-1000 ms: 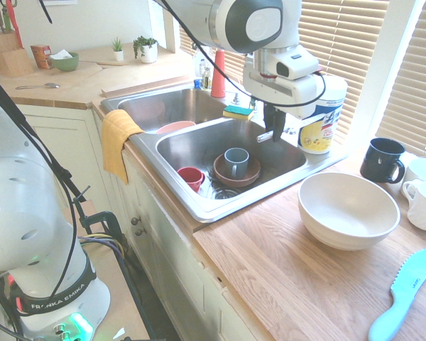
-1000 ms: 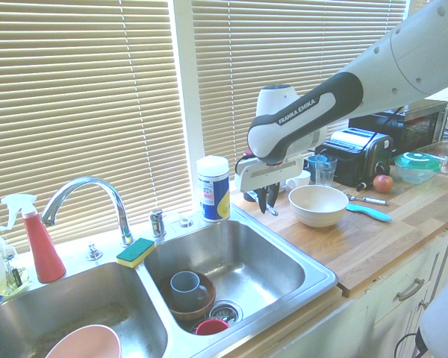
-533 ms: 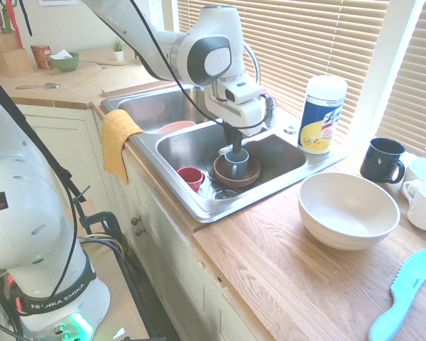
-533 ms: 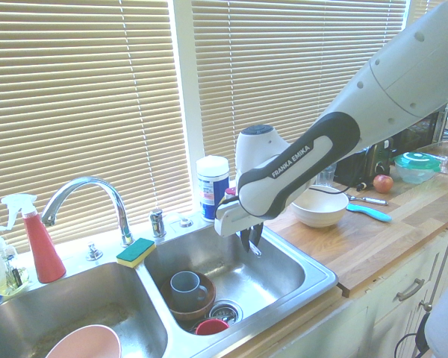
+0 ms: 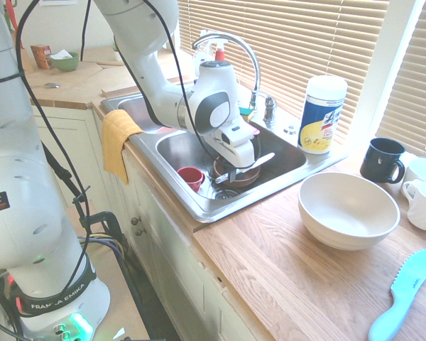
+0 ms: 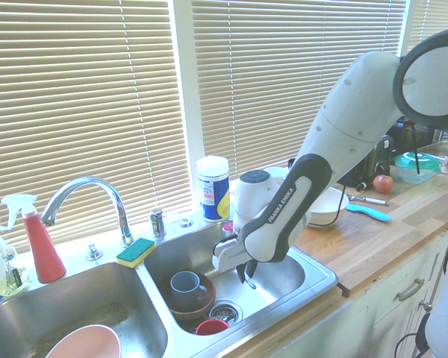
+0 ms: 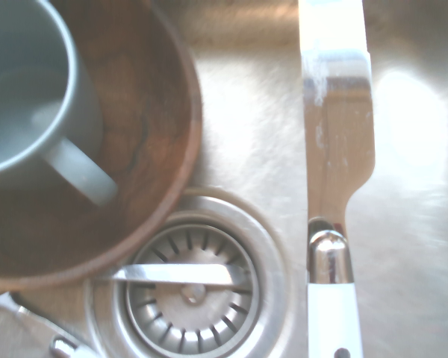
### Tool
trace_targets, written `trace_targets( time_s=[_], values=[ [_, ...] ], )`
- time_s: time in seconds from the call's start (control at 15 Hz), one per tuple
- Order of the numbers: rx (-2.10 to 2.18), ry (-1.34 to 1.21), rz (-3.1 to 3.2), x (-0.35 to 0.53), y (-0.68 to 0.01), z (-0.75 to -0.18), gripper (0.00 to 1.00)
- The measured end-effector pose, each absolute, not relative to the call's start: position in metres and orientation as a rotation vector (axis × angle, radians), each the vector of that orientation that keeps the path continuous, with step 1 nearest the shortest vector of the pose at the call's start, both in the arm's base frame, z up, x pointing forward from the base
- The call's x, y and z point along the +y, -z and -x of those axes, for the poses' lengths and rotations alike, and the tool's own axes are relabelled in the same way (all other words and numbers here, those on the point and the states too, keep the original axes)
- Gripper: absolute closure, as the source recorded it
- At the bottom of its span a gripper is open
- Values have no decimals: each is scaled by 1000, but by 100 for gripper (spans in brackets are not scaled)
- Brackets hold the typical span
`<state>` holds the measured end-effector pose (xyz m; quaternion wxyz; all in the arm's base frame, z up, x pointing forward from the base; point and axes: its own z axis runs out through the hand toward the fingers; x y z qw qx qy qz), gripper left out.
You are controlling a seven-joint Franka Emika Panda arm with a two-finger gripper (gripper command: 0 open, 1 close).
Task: Put the knife into the sink
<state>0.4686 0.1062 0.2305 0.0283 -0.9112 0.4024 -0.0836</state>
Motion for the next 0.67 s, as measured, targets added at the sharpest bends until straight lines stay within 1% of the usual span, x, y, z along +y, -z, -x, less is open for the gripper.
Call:
trace_targets(
  time_s=[0.27,0.67],
  values=[
    [1255,219,2824,114,-182,-489,100],
    [1305,197,2821,113,-141,-516,100]
  ],
)
